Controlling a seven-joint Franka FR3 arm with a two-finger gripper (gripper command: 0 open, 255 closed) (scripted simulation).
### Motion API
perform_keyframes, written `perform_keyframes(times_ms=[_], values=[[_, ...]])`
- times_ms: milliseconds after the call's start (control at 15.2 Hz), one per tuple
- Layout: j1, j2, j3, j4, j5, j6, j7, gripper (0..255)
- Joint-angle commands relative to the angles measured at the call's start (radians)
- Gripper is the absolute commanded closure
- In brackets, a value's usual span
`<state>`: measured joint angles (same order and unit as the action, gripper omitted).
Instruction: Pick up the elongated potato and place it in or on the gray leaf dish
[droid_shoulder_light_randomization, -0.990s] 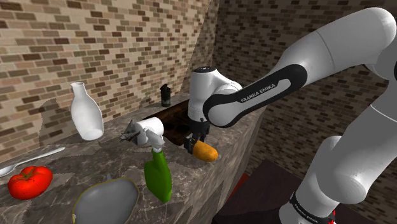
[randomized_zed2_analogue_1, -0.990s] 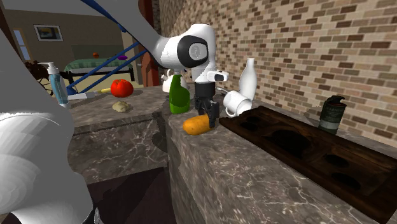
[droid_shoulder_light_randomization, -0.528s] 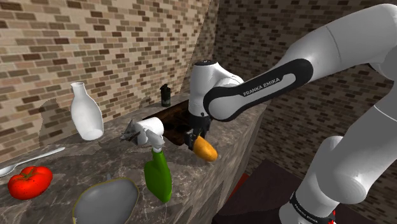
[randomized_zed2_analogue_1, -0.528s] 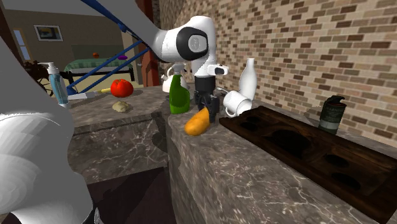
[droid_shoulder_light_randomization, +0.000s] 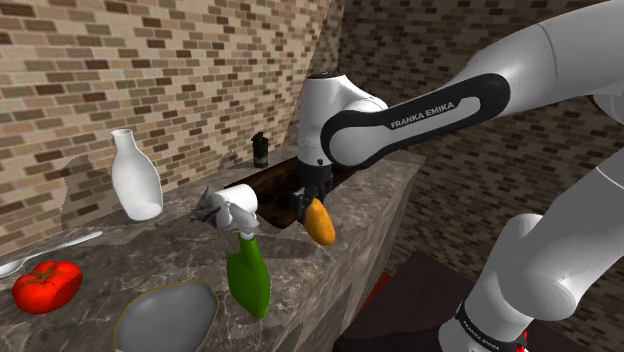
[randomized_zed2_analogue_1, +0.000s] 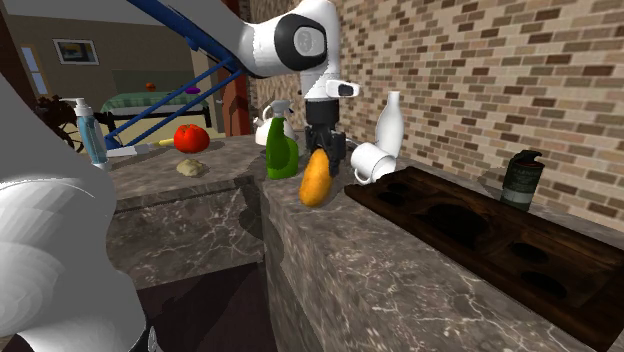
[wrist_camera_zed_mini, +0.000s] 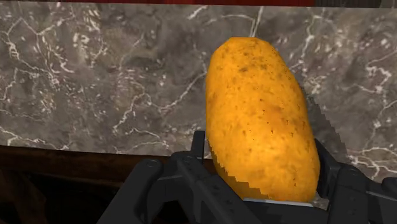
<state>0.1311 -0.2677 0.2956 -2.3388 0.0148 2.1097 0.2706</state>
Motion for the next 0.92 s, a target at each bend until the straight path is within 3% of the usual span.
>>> perform_keyframes(times_ms=[0, 594, 858], values=[[0.0, -0.009, -0.003, 0.018, 0.002, -0.028, -0.004, 255], [0.0, -0.042, -0.012, 0.111, 0.008, -0.152, -0.016, 255], [0.027, 0.041, 0.057, 0.199, -0.003, -0.162, 0.088, 255]])
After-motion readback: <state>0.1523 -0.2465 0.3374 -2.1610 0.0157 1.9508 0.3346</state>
